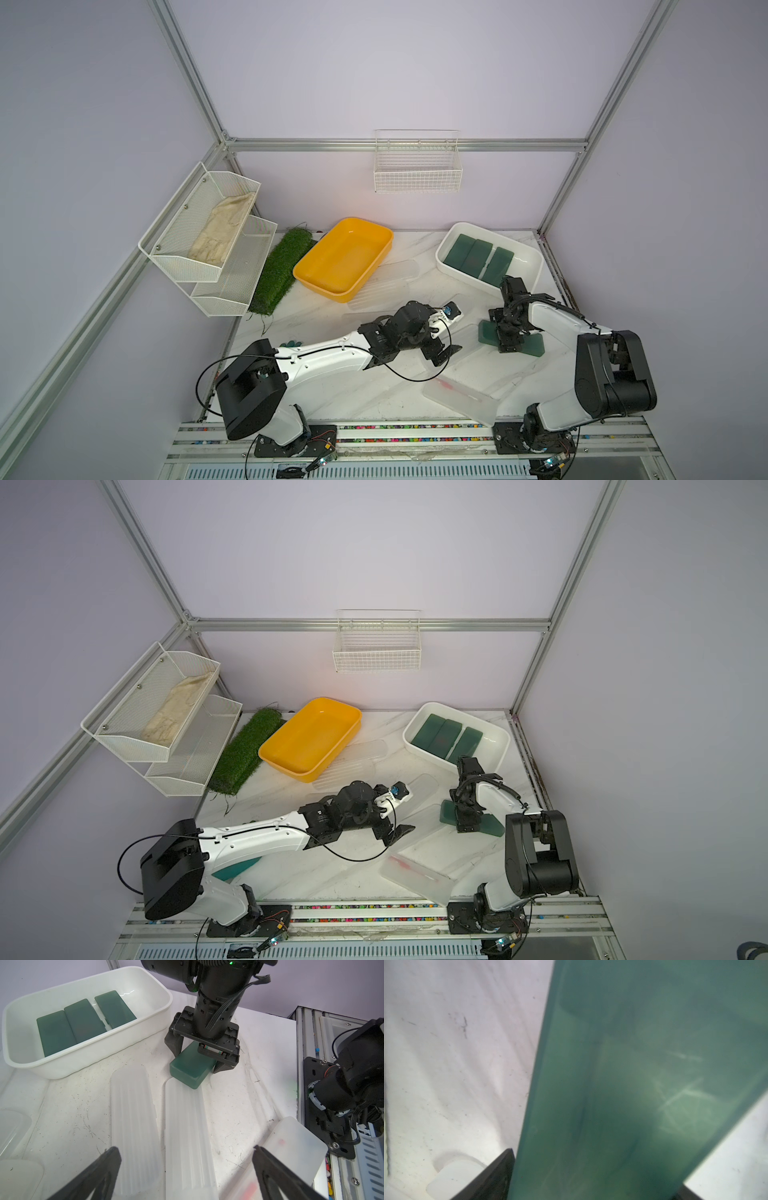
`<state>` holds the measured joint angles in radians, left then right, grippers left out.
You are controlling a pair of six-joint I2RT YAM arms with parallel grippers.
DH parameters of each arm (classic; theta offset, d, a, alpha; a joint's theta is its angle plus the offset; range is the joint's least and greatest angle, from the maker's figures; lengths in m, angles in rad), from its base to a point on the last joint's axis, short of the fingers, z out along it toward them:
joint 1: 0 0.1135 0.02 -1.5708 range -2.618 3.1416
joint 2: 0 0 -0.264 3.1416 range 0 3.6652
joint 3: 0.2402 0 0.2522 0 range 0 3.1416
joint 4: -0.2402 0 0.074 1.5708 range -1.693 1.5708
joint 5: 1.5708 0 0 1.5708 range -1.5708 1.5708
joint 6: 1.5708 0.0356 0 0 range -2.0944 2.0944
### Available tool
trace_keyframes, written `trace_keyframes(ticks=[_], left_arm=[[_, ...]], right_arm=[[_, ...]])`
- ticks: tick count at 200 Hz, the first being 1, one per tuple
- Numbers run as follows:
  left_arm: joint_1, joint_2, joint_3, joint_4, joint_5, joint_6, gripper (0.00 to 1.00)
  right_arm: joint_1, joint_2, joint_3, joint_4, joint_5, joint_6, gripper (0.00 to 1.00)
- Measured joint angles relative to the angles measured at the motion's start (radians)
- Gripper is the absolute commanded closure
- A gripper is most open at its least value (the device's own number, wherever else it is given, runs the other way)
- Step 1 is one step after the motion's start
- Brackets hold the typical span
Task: Place the pencil cases by color into the storage box
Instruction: Pick up the pencil case from the center of the board.
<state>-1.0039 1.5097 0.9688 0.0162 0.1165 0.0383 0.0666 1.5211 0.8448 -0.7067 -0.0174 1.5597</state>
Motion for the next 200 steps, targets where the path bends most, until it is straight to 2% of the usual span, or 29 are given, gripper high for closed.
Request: trace_keyframes(ticks=[82,200], left_arm=[[0.0,0.0,0.0,-0.012,-0.013,0.0,0.0],[0.0,-0.007,0.02,-0.03,-0.016,-0.006,0.0]], right_arm=[[-0.004,-0.005,-0.008,0.011,0.01,0.0,0.34],[-0.004,-0.142,0.029,-0.111,0.138,-0.003,0.38]])
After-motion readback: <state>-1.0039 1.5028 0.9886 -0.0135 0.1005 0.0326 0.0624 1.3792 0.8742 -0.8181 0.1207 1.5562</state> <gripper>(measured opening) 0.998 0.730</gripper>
